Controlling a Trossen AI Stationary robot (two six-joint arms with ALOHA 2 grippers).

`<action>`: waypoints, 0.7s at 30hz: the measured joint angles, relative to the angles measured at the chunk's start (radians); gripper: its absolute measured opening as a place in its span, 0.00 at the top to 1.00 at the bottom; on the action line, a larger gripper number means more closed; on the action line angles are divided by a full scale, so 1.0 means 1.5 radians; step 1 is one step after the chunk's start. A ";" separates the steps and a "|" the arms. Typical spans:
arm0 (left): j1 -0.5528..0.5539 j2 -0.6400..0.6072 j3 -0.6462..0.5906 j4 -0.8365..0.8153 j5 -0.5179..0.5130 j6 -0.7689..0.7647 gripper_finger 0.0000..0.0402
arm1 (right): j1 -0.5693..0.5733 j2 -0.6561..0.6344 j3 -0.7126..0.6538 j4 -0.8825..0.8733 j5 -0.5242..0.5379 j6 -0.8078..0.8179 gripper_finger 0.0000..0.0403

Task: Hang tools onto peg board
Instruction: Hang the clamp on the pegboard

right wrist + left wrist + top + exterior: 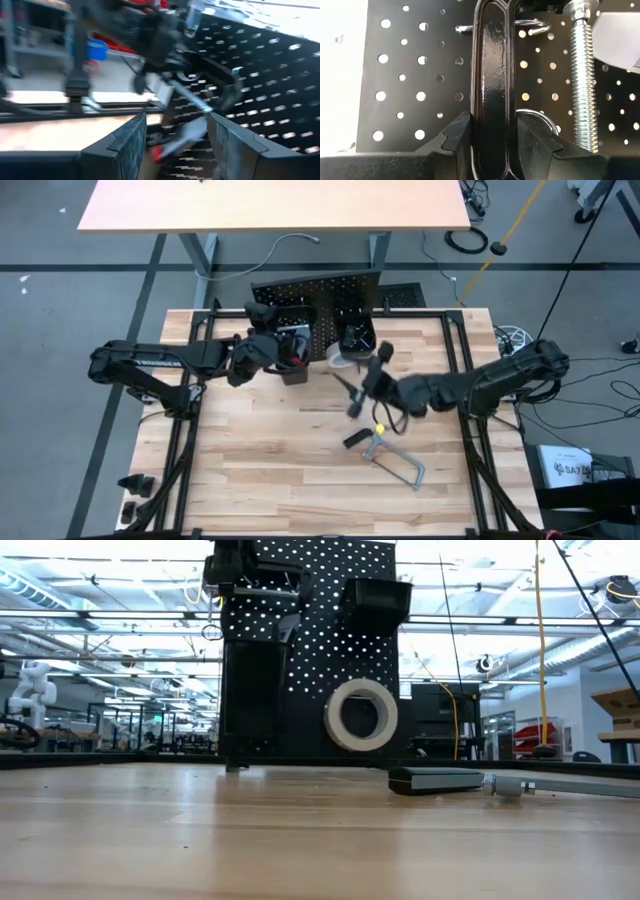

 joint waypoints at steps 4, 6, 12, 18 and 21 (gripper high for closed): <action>0.000 0.008 0.000 0.009 -0.012 0.001 0.68 | -0.066 0.005 0.036 -0.027 -0.061 -0.023 0.50; 0.000 0.010 0.000 0.014 -0.014 0.004 0.68 | -0.099 0.007 0.038 -0.033 -0.150 -0.042 0.51; -0.007 0.012 0.000 0.034 -0.010 0.021 0.68 | -0.190 0.026 0.039 -0.026 -0.281 -0.062 0.77; -0.012 0.012 0.000 0.037 -0.007 0.019 0.68 | -0.233 0.069 0.038 0.028 -0.296 -0.077 0.96; -0.012 0.012 0.000 0.036 -0.009 0.019 0.68 | -0.240 0.083 0.038 0.060 -0.296 -0.085 0.95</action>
